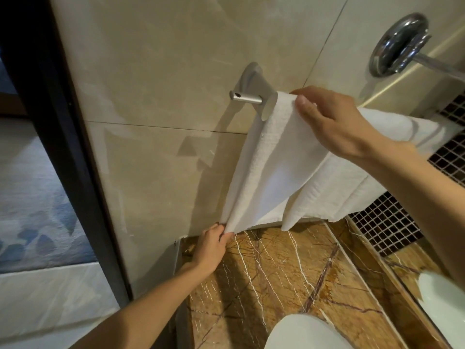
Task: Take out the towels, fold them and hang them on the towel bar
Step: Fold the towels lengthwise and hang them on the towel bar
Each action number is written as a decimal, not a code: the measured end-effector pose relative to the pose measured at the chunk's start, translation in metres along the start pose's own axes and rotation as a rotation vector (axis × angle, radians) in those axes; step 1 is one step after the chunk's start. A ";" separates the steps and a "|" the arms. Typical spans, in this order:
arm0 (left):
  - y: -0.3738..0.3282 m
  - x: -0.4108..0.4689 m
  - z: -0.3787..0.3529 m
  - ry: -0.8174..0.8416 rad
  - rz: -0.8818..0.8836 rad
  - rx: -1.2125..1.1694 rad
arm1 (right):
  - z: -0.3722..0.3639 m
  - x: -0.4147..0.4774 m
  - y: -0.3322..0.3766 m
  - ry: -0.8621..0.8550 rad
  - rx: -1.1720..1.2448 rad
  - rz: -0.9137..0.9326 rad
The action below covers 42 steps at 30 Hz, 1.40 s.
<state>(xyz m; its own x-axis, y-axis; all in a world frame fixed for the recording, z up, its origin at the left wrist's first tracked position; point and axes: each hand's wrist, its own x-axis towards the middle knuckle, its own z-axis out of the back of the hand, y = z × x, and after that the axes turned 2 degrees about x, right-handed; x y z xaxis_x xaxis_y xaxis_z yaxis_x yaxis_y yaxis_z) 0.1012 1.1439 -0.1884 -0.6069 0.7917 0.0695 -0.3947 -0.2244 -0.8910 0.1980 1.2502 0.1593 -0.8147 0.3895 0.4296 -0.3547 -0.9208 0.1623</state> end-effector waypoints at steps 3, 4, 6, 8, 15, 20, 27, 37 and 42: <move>0.004 -0.003 0.005 0.008 -0.018 0.044 | -0.005 0.003 -0.004 -0.027 -0.035 0.013; 0.004 -0.003 0.006 0.002 -0.027 0.049 | -0.006 0.004 -0.005 -0.032 -0.041 0.011; 0.003 -0.003 0.007 -0.013 -0.052 0.063 | -0.008 0.006 -0.007 -0.034 -0.047 0.000; 0.001 -0.003 0.007 -0.033 -0.080 0.069 | -0.009 0.008 -0.007 -0.034 -0.057 0.002; -0.008 -0.003 0.006 -0.116 0.061 -0.180 | -0.007 0.008 -0.007 -0.005 -0.080 0.017; -0.016 0.001 0.000 -0.149 0.183 -0.278 | -0.004 0.008 -0.007 0.012 -0.052 0.010; -0.015 -0.005 -0.008 -0.139 0.176 -0.407 | -0.006 0.004 -0.008 -0.002 -0.023 0.002; -0.017 -0.004 -0.004 -0.164 0.112 -0.324 | -0.006 0.004 -0.009 0.010 -0.029 0.008; -0.008 -0.004 -0.001 -0.114 0.029 -0.172 | -0.005 0.003 -0.008 0.014 -0.024 -0.008</move>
<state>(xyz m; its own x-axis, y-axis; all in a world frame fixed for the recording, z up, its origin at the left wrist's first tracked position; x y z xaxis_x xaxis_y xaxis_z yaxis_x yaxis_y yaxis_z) 0.1075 1.1428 -0.1817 -0.6941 0.7149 0.0847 -0.2583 -0.1375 -0.9562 0.1962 1.2591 0.1548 -0.8178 0.3975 0.4161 -0.3720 -0.9169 0.1448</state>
